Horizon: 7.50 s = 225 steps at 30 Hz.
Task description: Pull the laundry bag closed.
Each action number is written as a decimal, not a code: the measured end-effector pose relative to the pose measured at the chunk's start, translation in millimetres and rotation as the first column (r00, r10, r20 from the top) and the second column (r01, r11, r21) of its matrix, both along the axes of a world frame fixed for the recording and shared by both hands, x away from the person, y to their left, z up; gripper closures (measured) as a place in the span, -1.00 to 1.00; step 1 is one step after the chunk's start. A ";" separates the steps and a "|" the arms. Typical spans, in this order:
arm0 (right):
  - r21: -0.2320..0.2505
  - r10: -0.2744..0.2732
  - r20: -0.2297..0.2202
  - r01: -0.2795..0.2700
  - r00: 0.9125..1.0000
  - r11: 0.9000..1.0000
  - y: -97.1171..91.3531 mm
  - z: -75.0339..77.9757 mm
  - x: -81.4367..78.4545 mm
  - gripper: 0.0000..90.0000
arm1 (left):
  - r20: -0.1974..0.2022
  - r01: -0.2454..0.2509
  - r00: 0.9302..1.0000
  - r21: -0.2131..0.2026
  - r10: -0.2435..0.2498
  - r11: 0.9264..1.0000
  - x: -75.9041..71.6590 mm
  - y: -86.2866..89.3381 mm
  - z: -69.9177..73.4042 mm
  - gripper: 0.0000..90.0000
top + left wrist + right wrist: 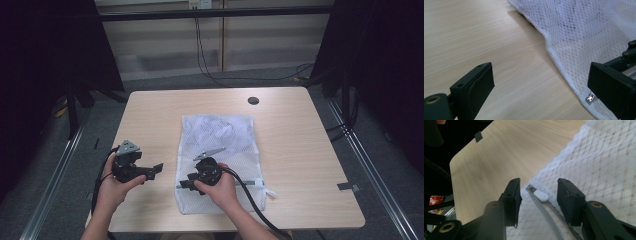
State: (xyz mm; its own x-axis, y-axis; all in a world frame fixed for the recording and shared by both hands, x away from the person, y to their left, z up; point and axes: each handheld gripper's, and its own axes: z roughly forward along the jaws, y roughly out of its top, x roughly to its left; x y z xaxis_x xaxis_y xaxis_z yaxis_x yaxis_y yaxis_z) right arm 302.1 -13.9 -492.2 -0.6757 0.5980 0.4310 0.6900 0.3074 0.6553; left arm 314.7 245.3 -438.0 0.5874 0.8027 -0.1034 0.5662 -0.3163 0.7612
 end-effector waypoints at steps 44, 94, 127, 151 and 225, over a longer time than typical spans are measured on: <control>0.062 -0.029 -0.121 0.037 0.992 0.997 8.4 -8.8 2.7 0.69 | 0.012 -0.014 1.000 0.021 0.014 1.000 0.5 1.2 -0.4 -0.85; 0.107 -0.024 -0.156 0.041 0.988 0.993 6.0 2.0 9.7 0.94 | -0.015 -0.019 1.000 -0.011 0.019 1.000 1.8 4.0 -2.8 -0.85; 0.170 -0.074 -0.095 0.089 0.993 0.981 -18.9 24.7 9.3 0.95 | -0.185 0.133 0.967 -0.220 -0.175 0.966 -0.1 -18.4 -15.3 -0.84; 0.186 -0.073 -0.069 0.085 0.995 0.979 -17.6 29.2 7.7 0.95 | -0.235 0.207 0.937 -0.221 -0.258 0.953 -2.2 -41.1 -21.4 -0.54; 0.216 -0.088 -0.078 0.103 0.993 0.971 -31.8 38.2 10.6 0.95 | -0.273 0.254 0.895 -0.339 -0.353 0.906 -1.0 -51.3 -27.8 0.94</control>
State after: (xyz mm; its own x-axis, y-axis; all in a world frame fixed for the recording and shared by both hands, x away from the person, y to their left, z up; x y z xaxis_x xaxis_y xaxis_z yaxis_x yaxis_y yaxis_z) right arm 312.7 -45.7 -454.0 -0.5849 0.5439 0.6017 0.7543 0.0922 0.6500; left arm 313.8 194.1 -465.8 0.6917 0.4956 -0.5253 0.7056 -0.3088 0.6378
